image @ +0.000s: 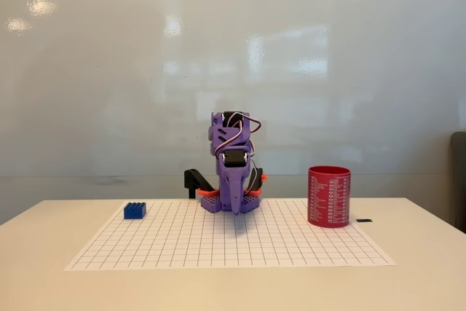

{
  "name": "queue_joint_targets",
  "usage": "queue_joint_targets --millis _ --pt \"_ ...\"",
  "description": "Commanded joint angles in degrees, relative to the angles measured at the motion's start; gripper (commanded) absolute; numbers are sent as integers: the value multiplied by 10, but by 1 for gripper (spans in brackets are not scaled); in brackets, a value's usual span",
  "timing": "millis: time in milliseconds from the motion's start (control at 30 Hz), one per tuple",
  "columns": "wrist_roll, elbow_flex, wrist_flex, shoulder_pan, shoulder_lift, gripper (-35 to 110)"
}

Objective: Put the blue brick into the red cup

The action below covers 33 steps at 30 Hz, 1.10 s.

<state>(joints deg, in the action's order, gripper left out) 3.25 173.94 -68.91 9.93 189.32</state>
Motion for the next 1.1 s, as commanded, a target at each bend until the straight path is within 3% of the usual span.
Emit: queue_joint_targets --millis 0,900,1067 --pt "10 -7 -4 7 -1 -1" --pt "-5 -20 1 6 -1 -1" --pt "-26 -181 24 -36 -188 -1"
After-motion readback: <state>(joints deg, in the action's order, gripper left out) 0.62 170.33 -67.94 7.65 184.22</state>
